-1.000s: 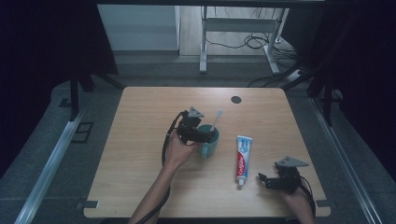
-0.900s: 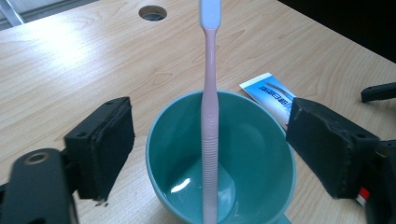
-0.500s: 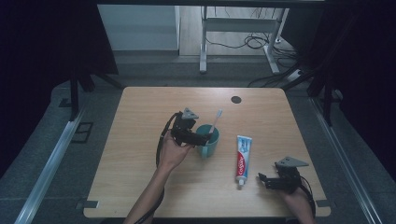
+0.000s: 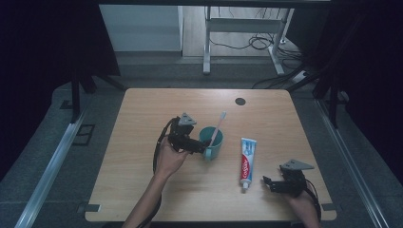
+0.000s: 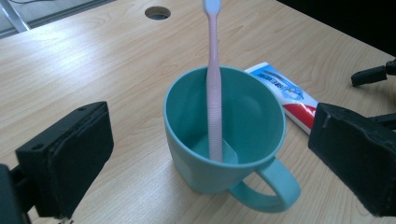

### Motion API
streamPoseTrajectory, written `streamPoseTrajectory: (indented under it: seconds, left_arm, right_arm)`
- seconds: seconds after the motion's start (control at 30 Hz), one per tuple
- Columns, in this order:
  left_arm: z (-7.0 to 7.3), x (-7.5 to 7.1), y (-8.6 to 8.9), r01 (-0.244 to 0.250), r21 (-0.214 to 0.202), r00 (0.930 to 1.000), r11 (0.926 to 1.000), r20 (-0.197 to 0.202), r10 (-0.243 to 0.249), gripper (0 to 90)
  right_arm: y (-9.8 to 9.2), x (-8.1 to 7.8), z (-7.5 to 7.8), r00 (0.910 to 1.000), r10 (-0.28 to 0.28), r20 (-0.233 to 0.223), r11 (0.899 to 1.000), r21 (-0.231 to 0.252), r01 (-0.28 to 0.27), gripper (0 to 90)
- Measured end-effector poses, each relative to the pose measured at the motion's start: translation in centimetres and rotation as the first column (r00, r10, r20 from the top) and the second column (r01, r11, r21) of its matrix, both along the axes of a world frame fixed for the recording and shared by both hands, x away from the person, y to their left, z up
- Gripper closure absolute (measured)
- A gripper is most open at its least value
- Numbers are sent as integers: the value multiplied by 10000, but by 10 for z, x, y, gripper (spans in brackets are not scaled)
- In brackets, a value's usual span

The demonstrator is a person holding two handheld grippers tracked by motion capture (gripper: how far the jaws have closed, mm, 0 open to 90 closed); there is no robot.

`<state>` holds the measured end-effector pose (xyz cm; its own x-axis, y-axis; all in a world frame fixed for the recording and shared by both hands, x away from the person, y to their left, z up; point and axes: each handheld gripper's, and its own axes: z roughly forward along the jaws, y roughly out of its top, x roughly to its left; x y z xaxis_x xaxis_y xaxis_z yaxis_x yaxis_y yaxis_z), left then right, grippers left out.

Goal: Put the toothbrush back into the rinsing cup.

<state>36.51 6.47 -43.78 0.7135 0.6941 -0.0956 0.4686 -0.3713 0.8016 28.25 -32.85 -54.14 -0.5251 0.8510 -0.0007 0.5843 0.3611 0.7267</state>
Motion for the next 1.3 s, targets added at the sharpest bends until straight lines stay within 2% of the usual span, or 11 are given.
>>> streamPoseTrajectory:
  seconds: [0.43,0.77,1.03,1.2,1.3]
  left_arm:
    - [-6,-11,13,-75,-205,9997,9998,239,80,0]
    - [-12,-20,20,-35,47,9986,10000,524,33,0]
    - [-18,-26,27,-95,92,9986,9999,513,90,0]
    - [-21,-31,31,-86,-127,9984,9999,554,92,0]
    - [-22,-34,34,-91,-111,9982,9999,587,97,0]
  right_arm:
    - [0,0,0,10000,-9,-9,10000,9,9,128]
    - [0,0,0,10000,5,1,10000,5,-5,128]
    - [0,0,0,10000,16,-13,10000,-10,-16,127]
    - [0,0,0,10000,-6,-13,10000,9,6,128]
    - [0,0,0,10000,6,-12,10000,-3,-6,128]
